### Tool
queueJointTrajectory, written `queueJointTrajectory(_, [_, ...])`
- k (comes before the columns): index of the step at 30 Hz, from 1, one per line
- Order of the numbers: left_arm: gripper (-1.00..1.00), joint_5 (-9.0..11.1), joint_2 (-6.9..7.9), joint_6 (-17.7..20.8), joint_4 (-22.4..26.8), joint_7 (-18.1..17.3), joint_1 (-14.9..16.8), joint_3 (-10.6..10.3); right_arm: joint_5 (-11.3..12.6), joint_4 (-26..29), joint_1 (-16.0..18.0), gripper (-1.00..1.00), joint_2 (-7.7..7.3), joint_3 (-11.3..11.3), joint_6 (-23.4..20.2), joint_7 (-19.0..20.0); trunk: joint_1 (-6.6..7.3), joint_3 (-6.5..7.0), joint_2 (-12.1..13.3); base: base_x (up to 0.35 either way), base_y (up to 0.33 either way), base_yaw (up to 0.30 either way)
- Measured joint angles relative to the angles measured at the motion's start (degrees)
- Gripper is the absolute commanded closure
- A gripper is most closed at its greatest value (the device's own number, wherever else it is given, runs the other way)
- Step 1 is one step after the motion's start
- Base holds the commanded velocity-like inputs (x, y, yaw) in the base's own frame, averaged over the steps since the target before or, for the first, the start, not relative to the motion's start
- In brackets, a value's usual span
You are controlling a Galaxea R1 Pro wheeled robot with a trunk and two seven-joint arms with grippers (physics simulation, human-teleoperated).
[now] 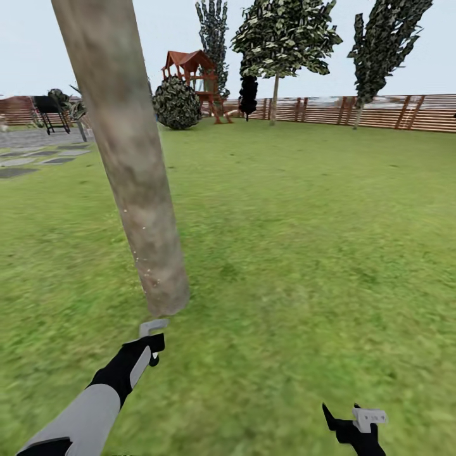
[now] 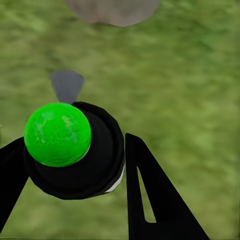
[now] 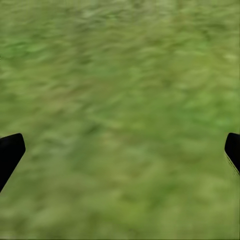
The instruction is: In the garden, pick up the pesticide atomizer on the floor and spray pesticide onto both trees until each tree trunk is fully covered.
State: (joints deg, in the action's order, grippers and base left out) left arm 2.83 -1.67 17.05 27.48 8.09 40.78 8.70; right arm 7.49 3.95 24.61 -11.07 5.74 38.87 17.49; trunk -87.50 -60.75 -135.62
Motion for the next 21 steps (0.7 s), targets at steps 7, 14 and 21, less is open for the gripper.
queueJointTrajectory(7, [1.00,0.00,0.00,0.00,-0.05,-0.08,0.00,0.00,0.00,0.00,0.00,-1.00,0.00,-0.02,0.01,0.00,0.00,0.00,0.00,0.099,-0.272,0.276])
queueJointTrajectory(14, [1.00,0.00,0.00,0.00,-0.04,-0.01,0.03,0.00,-0.02,0.00,0.00,-1.00,0.00,0.01,0.02,0.00,0.00,0.00,0.00,0.098,-0.272,0.080])
queueJointTrajectory(21, [1.00,-0.01,0.00,0.02,-0.03,0.00,0.02,0.00,-0.02,0.00,0.00,-1.00,0.00,-0.01,0.02,0.00,0.00,0.00,0.00,0.091,-0.273,0.005])
